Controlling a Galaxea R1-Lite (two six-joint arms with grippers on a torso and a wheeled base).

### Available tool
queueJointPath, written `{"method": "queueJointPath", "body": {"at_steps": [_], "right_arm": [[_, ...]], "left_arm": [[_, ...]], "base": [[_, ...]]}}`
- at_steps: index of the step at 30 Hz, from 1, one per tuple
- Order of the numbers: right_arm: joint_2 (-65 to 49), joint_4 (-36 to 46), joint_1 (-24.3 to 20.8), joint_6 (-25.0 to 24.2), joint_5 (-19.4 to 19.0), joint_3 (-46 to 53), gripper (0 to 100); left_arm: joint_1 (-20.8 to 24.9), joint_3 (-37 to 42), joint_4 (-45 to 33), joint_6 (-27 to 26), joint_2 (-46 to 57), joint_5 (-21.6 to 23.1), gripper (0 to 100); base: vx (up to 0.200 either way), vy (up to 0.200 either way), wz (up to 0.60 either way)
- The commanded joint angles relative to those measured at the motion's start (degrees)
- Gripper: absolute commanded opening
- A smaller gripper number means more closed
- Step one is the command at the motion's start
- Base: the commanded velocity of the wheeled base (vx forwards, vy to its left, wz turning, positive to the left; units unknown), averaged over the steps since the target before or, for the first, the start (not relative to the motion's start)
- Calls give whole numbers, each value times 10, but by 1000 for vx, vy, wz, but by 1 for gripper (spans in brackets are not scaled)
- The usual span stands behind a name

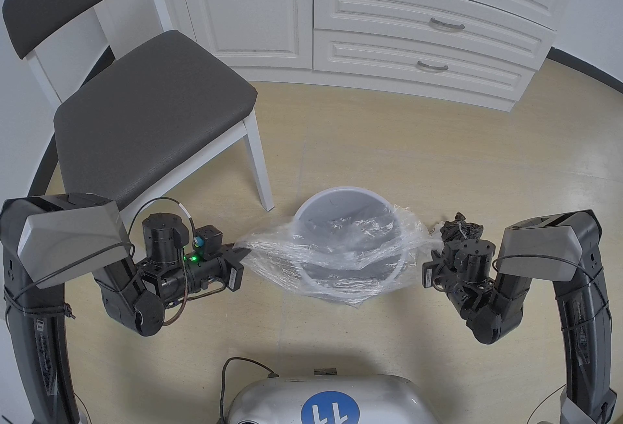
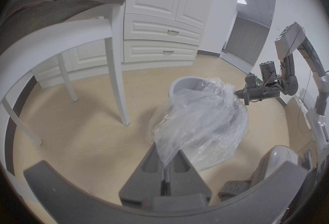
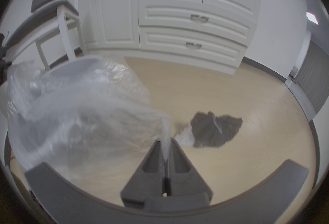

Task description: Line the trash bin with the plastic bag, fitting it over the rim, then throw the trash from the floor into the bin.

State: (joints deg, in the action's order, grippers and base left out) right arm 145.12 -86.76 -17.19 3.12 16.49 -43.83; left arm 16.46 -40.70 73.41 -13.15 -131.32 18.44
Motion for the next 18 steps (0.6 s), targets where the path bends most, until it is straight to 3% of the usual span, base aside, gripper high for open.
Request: {"method": "queueJointPath", "body": {"at_steps": [1, 10, 15, 18], "right_arm": [[-11, 23, 6, 15, -1, 41, 0], [-50, 1, 3, 94, -13, 152, 0], [-62, -32, 18, 179, -55, 230, 0], [-70, -32, 37, 204, -74, 240, 0]], "left_arm": [[22, 19, 2, -3, -17, 1, 0], [35, 17, 2, -4, -41, -2, 0], [19, 10, 2, -2, -31, -1, 0], [-5, 2, -3, -2, -20, 4, 0]], "base": [[0, 0, 0], [0, 0, 0], [0, 0, 0], [0, 0, 0]]}}
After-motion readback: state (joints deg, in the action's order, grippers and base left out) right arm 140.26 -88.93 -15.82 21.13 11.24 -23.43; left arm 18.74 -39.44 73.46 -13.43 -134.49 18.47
